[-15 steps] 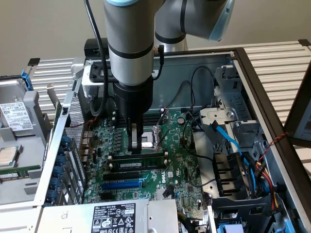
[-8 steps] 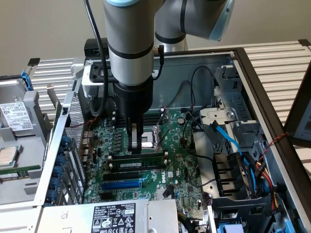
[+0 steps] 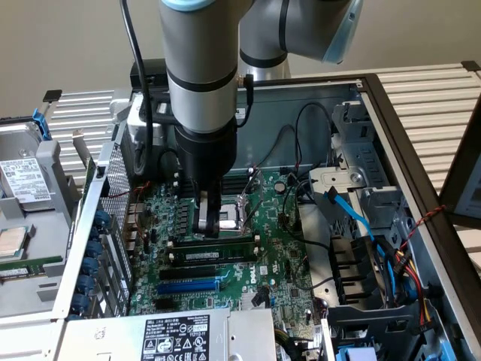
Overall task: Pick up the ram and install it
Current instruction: 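Press down the ram until it locks into place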
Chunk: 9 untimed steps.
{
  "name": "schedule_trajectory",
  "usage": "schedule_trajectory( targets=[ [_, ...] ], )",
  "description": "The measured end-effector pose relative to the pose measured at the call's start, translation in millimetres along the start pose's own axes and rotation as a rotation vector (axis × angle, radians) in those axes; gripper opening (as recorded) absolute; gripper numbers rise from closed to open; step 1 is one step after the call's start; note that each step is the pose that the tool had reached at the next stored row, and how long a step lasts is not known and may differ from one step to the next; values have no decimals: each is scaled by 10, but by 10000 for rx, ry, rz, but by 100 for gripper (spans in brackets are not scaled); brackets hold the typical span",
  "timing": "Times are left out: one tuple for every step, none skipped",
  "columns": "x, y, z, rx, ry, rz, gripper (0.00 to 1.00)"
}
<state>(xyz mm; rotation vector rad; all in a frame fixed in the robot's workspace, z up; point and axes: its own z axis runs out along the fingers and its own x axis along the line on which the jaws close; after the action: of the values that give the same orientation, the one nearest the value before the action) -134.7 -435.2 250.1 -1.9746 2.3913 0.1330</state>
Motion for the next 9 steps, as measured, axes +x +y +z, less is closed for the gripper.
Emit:
schedule_trajectory(
  targets=[
    [0,0,0,14,-7,168,11],
    [0,0,1,29,-15,346,11],
    [0,0,1,44,-23,520,11],
    [0,0,1,59,-30,693,11],
    [0,0,1,74,-37,878,11],
    [0,0,1,88,-45,1045,11],
    [0,0,1,103,-52,1224,11],
    [0,0,2,118,-60,1402,11],
    [0,0,2,132,-67,1581,11]
  ],
)
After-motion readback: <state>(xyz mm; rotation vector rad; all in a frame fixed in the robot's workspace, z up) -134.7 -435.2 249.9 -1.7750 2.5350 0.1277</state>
